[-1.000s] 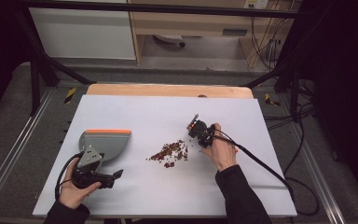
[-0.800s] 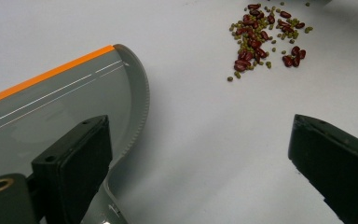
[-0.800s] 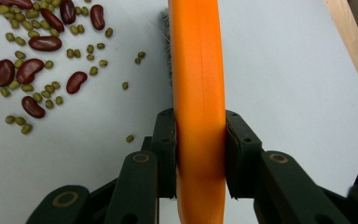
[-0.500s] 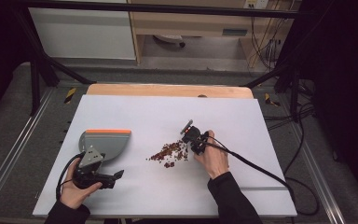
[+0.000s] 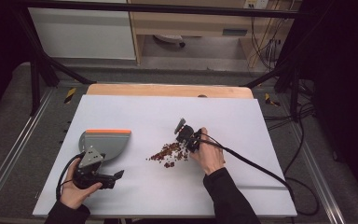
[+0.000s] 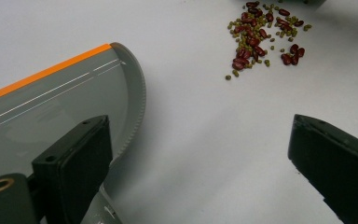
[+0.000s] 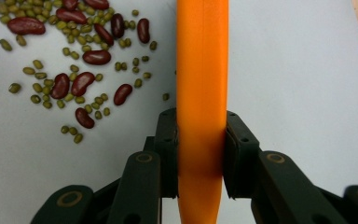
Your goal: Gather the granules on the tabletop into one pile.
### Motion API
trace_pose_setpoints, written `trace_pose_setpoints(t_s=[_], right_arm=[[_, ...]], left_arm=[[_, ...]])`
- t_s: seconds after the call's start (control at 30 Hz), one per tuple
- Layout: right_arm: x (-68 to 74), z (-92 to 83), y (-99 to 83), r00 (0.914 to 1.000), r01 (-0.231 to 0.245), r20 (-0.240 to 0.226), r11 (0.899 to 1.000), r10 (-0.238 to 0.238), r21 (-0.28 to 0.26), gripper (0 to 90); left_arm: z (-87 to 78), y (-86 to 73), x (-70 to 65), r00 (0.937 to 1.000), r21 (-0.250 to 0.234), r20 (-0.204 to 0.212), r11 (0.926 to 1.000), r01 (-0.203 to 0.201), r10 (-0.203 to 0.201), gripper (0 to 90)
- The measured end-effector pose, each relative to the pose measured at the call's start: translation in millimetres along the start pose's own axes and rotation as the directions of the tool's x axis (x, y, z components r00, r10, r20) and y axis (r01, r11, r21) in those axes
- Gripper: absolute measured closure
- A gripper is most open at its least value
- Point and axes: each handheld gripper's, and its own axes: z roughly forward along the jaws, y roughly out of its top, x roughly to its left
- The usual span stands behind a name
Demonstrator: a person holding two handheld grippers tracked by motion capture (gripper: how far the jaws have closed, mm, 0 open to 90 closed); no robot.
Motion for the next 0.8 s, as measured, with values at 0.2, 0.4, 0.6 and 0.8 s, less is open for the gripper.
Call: trace_pose_setpoints(t_s=[0.2,0.4,0.6,0.8], right_arm=[[3.9,-3.9,2.1,0.9998,0.004,-0.021,1.0,-0.004,0.0,70.9],[12.8,-11.0,7.4,0.9983,0.004,-0.057,1.0,-0.004,-0.006,70.9],[20.6,-15.2,14.4,0.9968,-0.006,-0.079,1.0,0.006,-0.01,70.9],[24.1,-18.0,17.7,0.9962,0.001,-0.087,1.0,-0.003,-0.018,70.8]], left_arm=[[0.0,0.2,-0.3,1.0,-0.001,0.001,1.0,-0.001,0.001,6.1],[0.4,0.3,-1.0,1.0,0.001,0.001,1.0,-0.003,0.003,6.2],[0.2,0.1,-0.7,1.0,0.001,0.002,1.0,-0.002,0.002,6.2],[-0.4,0.1,-0.8,1.0,-0.002,0.003,1.0,-0.004,0.004,6.2]])
